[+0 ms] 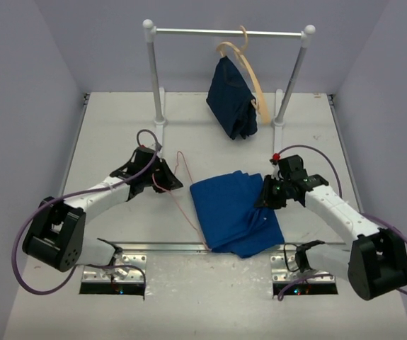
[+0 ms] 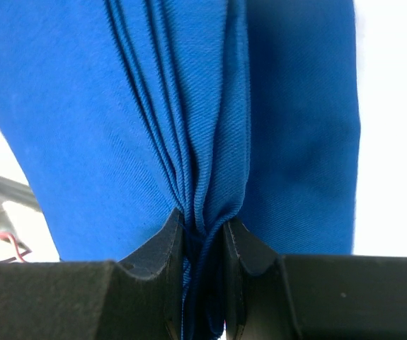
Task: Place the trousers on the hanger
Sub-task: Place the trousers on the hanger, then place the hanger at the clothesline.
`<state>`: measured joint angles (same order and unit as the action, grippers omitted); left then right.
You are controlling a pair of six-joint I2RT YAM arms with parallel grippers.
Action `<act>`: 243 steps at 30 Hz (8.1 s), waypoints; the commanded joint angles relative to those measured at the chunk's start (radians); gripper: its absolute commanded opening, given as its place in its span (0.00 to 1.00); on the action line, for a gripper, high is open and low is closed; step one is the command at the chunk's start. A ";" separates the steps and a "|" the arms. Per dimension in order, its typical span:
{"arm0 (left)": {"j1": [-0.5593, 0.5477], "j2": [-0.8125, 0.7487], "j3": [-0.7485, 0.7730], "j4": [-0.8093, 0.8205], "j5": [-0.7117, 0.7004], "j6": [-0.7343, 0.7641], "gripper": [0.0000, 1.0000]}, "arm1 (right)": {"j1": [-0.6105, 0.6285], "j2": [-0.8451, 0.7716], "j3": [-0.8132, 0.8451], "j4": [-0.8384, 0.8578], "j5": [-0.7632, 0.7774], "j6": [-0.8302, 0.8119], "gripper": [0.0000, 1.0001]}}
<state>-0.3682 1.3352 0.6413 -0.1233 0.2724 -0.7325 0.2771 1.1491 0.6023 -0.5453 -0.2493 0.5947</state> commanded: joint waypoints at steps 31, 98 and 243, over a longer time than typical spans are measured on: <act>0.150 0.075 -0.008 -0.152 -0.145 0.131 0.00 | 0.119 0.118 0.401 0.209 0.013 -0.006 0.00; 0.140 -0.076 0.066 -0.155 -0.174 -0.148 0.00 | 0.852 0.294 0.506 0.164 0.322 -0.006 0.99; 0.766 -0.438 0.020 -0.430 0.157 0.268 1.00 | 0.102 0.843 1.400 0.907 -0.698 0.712 0.00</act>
<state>0.4057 0.9134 0.6705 -0.6026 0.3972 -0.4774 0.3871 1.9637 1.8370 0.1914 -0.8708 1.2743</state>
